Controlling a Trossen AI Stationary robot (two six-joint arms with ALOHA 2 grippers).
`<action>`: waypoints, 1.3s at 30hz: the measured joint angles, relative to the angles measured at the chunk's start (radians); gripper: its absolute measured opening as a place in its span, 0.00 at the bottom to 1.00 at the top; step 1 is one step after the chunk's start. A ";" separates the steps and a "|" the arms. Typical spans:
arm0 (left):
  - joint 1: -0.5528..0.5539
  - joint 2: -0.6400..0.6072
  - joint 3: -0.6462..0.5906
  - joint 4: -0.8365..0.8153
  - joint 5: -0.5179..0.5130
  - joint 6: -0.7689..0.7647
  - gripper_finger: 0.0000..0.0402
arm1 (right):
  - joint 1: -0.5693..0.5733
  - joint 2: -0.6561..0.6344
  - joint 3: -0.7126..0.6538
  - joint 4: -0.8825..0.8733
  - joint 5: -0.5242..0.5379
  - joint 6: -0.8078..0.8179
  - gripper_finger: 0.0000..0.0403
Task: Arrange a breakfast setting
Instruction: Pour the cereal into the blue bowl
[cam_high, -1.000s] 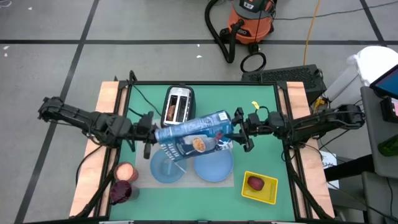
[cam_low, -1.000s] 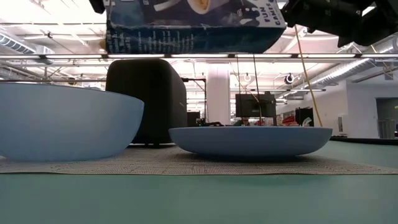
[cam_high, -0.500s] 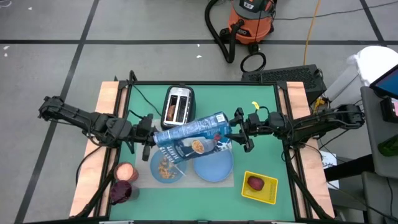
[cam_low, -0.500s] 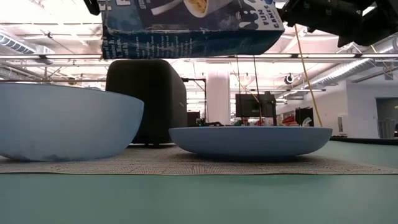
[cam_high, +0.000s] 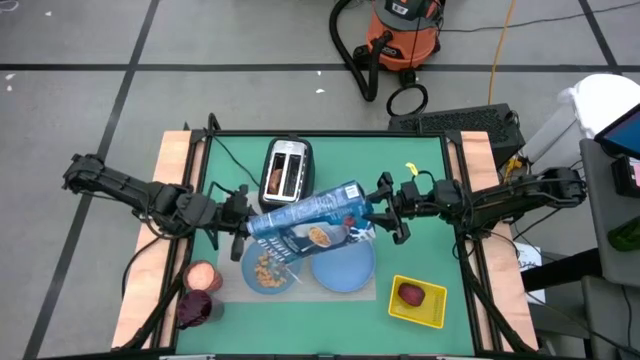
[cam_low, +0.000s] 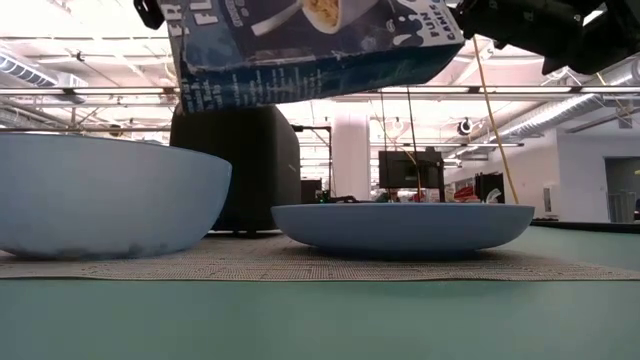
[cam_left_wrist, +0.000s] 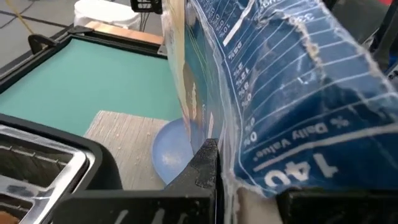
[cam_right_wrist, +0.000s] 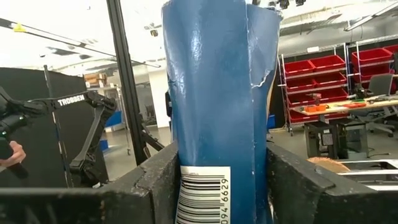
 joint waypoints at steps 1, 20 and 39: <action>0.000 0.000 0.000 -0.007 0.000 0.000 0.01 | 0.000 0.000 0.000 -0.006 0.000 0.000 0.48; -0.001 -0.007 0.000 -0.042 -0.051 0.012 0.01 | 0.000 0.000 0.000 -0.044 0.000 0.003 0.48; -0.002 0.007 -0.001 -0.004 -0.058 -0.044 0.01 | -0.001 -0.001 0.001 -0.047 0.000 0.003 0.48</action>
